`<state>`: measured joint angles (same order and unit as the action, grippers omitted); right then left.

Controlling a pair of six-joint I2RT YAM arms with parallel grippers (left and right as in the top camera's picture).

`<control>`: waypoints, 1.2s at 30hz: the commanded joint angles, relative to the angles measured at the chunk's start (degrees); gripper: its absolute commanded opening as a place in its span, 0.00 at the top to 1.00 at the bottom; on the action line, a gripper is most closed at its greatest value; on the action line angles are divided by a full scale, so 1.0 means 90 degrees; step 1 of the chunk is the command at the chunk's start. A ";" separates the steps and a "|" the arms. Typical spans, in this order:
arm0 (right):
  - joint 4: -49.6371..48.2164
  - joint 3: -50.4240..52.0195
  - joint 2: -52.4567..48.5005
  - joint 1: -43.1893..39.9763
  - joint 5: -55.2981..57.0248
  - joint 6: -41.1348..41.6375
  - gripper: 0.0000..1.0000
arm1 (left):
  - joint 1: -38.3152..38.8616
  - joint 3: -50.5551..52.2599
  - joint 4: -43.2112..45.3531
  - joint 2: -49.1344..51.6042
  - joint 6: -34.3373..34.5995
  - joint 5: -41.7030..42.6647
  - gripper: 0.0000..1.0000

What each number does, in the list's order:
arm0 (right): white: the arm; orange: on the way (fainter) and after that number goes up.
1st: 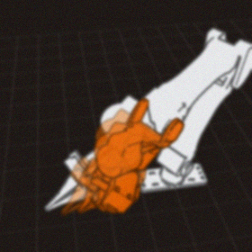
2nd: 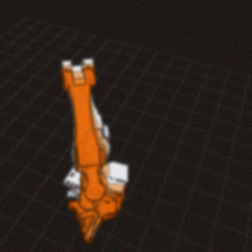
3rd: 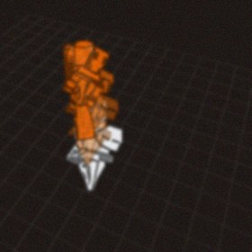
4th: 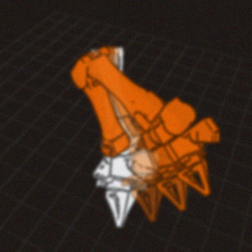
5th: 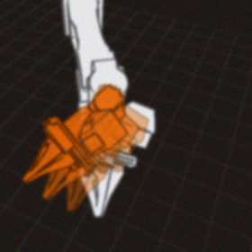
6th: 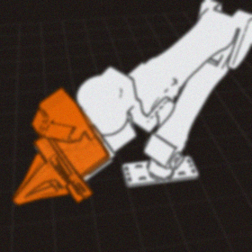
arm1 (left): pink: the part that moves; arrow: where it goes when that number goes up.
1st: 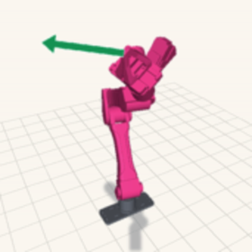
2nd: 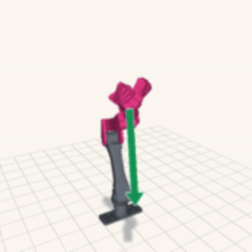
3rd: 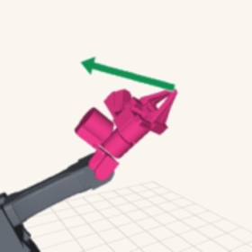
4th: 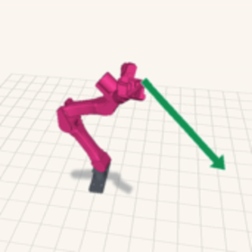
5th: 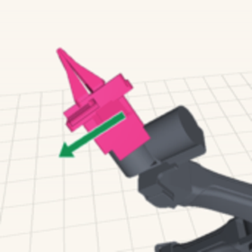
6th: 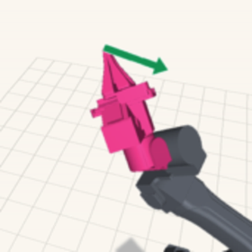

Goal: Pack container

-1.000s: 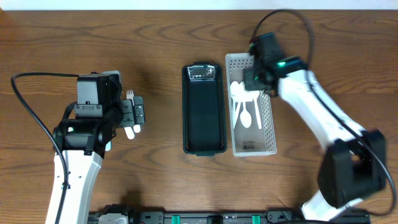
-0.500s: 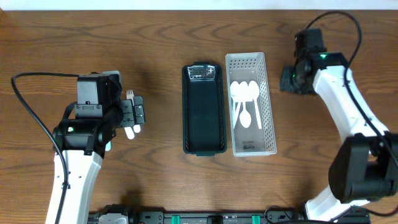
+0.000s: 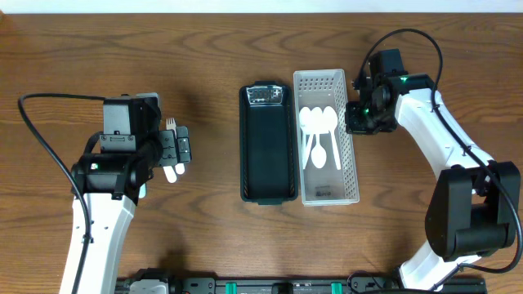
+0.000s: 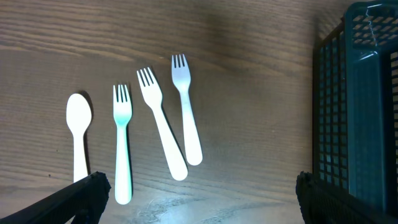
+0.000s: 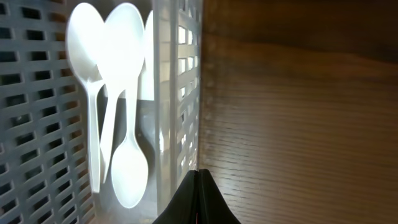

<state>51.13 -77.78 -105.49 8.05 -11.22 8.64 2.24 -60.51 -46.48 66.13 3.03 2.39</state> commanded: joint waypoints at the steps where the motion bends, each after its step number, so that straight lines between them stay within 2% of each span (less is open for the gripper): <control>1: -0.0015 -0.0017 0.0039 0.0029 -0.0466 -0.0233 0.98 | -0.0034 -0.0146 -0.0022 0.0024 0.0058 -0.0073 0.02; 26: -0.0022 -0.0017 0.0039 0.0029 -0.0845 -0.0233 0.98 | -0.0034 -0.0146 -0.0022 0.0024 0.0058 -0.0073 0.02; 28: -0.0068 -0.0017 0.0039 0.0027 -0.0644 -0.0226 0.91 | -0.0034 -0.0146 -0.0022 0.0024 0.0058 -0.0073 0.02; 32: -0.0138 -0.0092 0.0070 -0.0066 0.0622 0.0100 0.50 | -0.0034 -0.0226 -0.0163 -0.0027 0.0141 -0.0075 0.02; 34: -0.0107 -0.0182 0.0131 -0.0151 0.1076 0.0228 0.43 | -0.0034 -0.0437 -0.0362 -0.0036 0.0197 -0.0134 0.02; 36: -0.0119 -0.0272 0.0262 -0.0284 0.1156 0.0223 0.41 | -0.0034 -0.0748 -0.0583 -0.0022 0.0287 -0.0512 0.02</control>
<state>50.11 -78.04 -105.38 7.33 -7.27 8.97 2.24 -62.59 -50.85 66.19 3.90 1.65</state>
